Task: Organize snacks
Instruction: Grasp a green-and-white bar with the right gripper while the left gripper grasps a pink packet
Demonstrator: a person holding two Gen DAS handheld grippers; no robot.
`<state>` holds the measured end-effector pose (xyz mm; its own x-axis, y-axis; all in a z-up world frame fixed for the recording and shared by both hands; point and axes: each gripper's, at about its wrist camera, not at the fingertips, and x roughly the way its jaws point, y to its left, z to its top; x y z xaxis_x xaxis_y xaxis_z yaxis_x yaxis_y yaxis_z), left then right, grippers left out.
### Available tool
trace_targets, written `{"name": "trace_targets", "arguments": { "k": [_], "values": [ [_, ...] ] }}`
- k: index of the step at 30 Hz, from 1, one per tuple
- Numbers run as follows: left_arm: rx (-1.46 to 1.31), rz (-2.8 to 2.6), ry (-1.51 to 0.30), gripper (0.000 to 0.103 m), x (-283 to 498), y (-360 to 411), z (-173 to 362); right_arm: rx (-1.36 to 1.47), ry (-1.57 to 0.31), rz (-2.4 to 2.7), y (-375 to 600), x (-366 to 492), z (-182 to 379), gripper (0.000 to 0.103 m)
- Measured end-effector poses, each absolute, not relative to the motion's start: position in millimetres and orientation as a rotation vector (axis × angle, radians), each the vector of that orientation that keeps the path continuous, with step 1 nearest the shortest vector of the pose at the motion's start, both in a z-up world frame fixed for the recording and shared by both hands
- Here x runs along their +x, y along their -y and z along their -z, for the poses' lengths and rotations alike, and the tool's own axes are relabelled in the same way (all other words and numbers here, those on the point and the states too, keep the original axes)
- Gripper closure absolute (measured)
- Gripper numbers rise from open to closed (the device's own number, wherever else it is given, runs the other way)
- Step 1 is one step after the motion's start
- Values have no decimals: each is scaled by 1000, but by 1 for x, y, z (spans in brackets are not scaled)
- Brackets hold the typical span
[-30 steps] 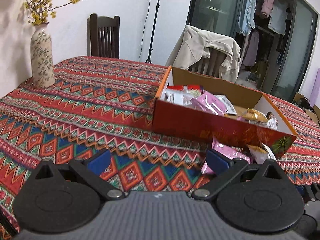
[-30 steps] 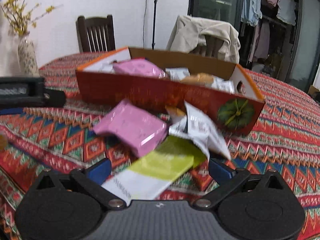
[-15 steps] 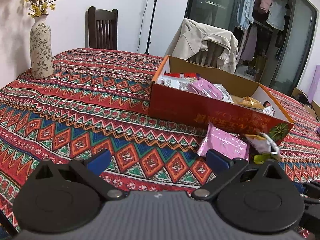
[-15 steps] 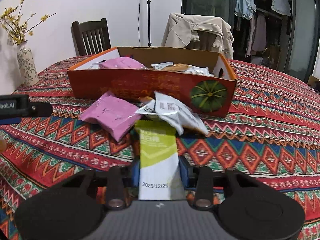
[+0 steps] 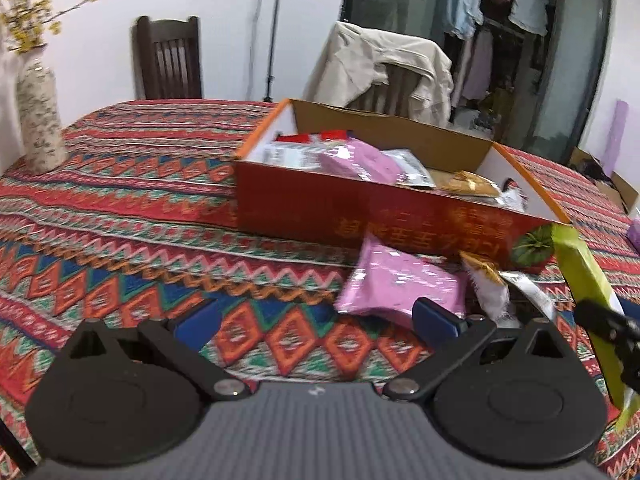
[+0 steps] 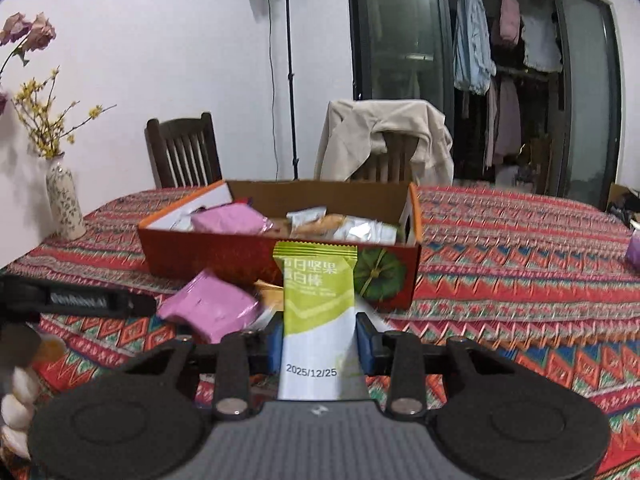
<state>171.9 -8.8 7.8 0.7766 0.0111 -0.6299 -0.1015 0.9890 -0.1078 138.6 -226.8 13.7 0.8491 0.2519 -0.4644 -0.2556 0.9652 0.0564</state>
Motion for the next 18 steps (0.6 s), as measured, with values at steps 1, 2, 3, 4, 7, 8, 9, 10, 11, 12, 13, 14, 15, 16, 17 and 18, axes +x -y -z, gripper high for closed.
{"name": "trace_targets", "arguments": {
  "k": [1,2,3,4,7,8,9,10,11,12,13,14,15,16,17,18],
  "values": [
    [-131,-52,-681,0,175,13,-8,-7,-485,-264,229,141,-15,68],
    [-118,-42,-684,0,179,19,-8,-5,-483,-263,230,144,-15,68],
    [-99,-32,-688,0,184,25,-8,-4,-482,-263,231,146,-16,68],
    [-82,-21,-692,0,189,31,-7,-2,-482,-262,232,149,-16,68],
    [-39,1,-707,0,202,46,-3,5,-485,-260,236,158,-17,68],
    [-32,5,-714,0,206,50,-1,7,-486,-260,238,161,-17,68],
    [-24,12,-724,0,210,54,1,9,-486,-261,239,164,-17,68],
    [-18,16,-731,0,213,57,3,11,-484,-264,240,167,-17,68],
    [-13,20,-738,0,217,60,5,12,-484,-266,241,170,-16,68],
    [-7,21,-747,0,221,62,8,14,-483,-268,242,173,-16,68],
    [-3,19,-755,0,223,64,11,18,-483,-271,244,177,-16,68],
    [-1,17,-762,0,226,65,13,21,-483,-274,243,179,-14,68],
    [-1,19,-766,0,229,67,15,24,-484,-278,244,181,-14,68],
    [0,20,-770,0,232,68,17,28,-485,-285,245,184,-12,68],
    [3,16,-773,0,233,69,18,34,-487,-291,245,186,-10,68],
    [6,13,-776,0,236,70,20,40,-488,-299,245,188,-8,68]
  ]
}}
